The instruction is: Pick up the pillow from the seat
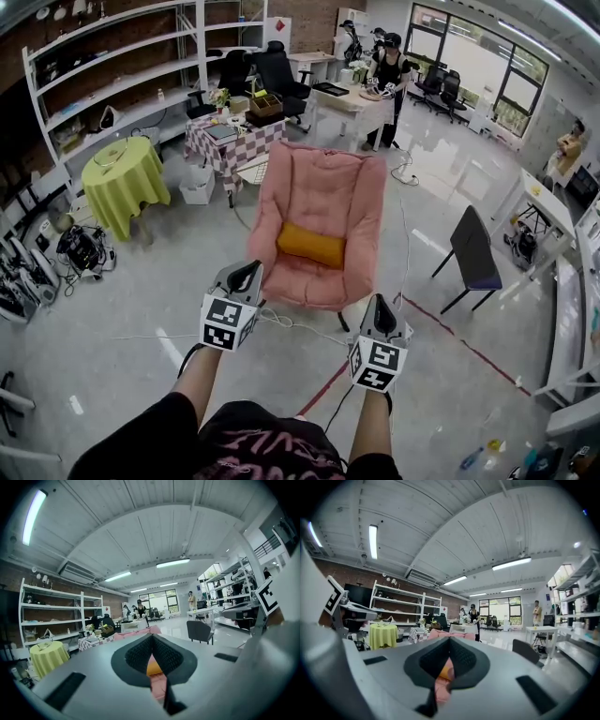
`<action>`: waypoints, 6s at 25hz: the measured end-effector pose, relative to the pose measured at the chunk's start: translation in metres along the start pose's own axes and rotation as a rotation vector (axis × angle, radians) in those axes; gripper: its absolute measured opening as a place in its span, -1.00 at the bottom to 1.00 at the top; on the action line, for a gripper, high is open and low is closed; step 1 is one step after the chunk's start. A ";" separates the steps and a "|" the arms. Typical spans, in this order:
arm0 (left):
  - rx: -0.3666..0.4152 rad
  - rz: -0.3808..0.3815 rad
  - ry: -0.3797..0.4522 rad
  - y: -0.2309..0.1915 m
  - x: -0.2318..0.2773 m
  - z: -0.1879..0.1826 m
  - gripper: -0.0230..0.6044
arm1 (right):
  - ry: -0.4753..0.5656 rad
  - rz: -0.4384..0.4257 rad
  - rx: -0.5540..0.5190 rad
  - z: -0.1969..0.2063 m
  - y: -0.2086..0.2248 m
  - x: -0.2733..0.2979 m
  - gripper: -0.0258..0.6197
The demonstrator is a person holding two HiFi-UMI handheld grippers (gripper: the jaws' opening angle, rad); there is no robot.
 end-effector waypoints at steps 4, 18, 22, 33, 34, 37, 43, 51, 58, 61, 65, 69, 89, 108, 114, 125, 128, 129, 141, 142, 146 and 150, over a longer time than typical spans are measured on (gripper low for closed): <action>-0.005 -0.007 -0.006 0.018 0.001 -0.006 -0.90 | -0.014 -0.018 -0.006 0.003 0.015 -0.003 -0.86; 0.019 -0.029 -0.030 0.062 0.008 -0.012 -0.90 | -0.023 -0.077 0.005 0.013 0.053 -0.003 -0.86; 0.011 -0.046 -0.028 0.056 0.009 -0.011 -0.89 | -0.029 -0.096 -0.004 0.014 0.050 0.003 -0.86; 0.012 -0.053 0.001 0.050 0.034 -0.010 -0.90 | -0.012 -0.107 -0.024 0.011 0.052 0.031 -0.86; 0.014 -0.050 0.004 0.048 0.037 -0.010 -0.89 | -0.014 -0.109 -0.028 0.010 0.050 0.034 -0.86; 0.000 -0.041 0.009 0.041 0.045 -0.007 -0.90 | -0.030 -0.113 -0.039 0.012 0.044 0.045 -0.86; -0.025 -0.044 0.009 0.025 0.067 0.003 -0.90 | -0.047 -0.091 -0.051 0.011 0.040 0.068 -0.86; -0.020 -0.030 0.008 0.005 0.103 0.017 -0.90 | -0.058 -0.085 -0.043 0.018 0.035 0.110 -0.86; -0.039 -0.031 -0.009 -0.020 0.138 0.031 -0.90 | -0.079 -0.071 -0.015 0.024 0.031 0.151 -0.86; -0.046 -0.027 -0.016 -0.030 0.154 0.041 -0.90 | -0.089 -0.061 -0.026 0.029 0.029 0.169 -0.86; -0.056 -0.021 -0.028 -0.047 0.179 0.054 -0.90 | -0.108 -0.058 -0.048 0.034 0.021 0.199 -0.86; -0.073 -0.005 -0.041 -0.061 0.210 0.065 -0.90 | -0.139 -0.039 -0.056 0.038 0.018 0.231 -0.86; -0.086 0.070 -0.071 -0.156 0.315 0.094 -0.90 | -0.165 0.018 -0.048 0.032 -0.026 0.358 -0.86; -0.089 0.176 -0.036 -0.207 0.372 0.108 -0.90 | -0.148 0.116 -0.049 0.022 -0.059 0.405 -0.86; -0.109 0.195 -0.017 -0.213 0.374 0.104 -0.90 | -0.126 0.129 -0.057 0.009 -0.063 0.403 -0.86; -0.103 0.209 -0.007 -0.211 0.376 0.104 -0.90 | -0.135 0.136 -0.074 0.011 -0.066 0.398 -0.86; -0.107 0.208 -0.003 -0.211 0.376 0.101 -0.90 | -0.135 0.134 -0.078 0.009 -0.066 0.399 -0.86; -0.106 0.207 -0.001 -0.211 0.376 0.100 -0.90 | -0.137 0.133 -0.079 0.008 -0.066 0.399 -0.86; -0.083 0.201 -0.007 -0.193 0.384 0.092 -0.90 | -0.136 0.120 -0.067 0.012 -0.047 0.401 -0.86; -0.083 0.198 -0.013 -0.191 0.386 0.092 -0.90 | -0.140 0.116 -0.066 0.014 -0.044 0.401 -0.85; -0.067 0.178 -0.010 -0.183 0.394 0.085 -0.89 | -0.142 0.102 -0.038 0.014 -0.030 0.408 -0.86; -0.054 0.155 -0.011 -0.177 0.402 0.076 -0.90 | -0.136 0.081 -0.041 0.008 -0.017 0.416 -0.86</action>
Point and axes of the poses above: the fingertips, and each gripper's own axes: x forward along the fingers, y to its right, z out of its underside, the point moved 10 cm from there along -x, backward along the fingers, and after that the axes turned 12 degrees about x, right-handed, at the moved point
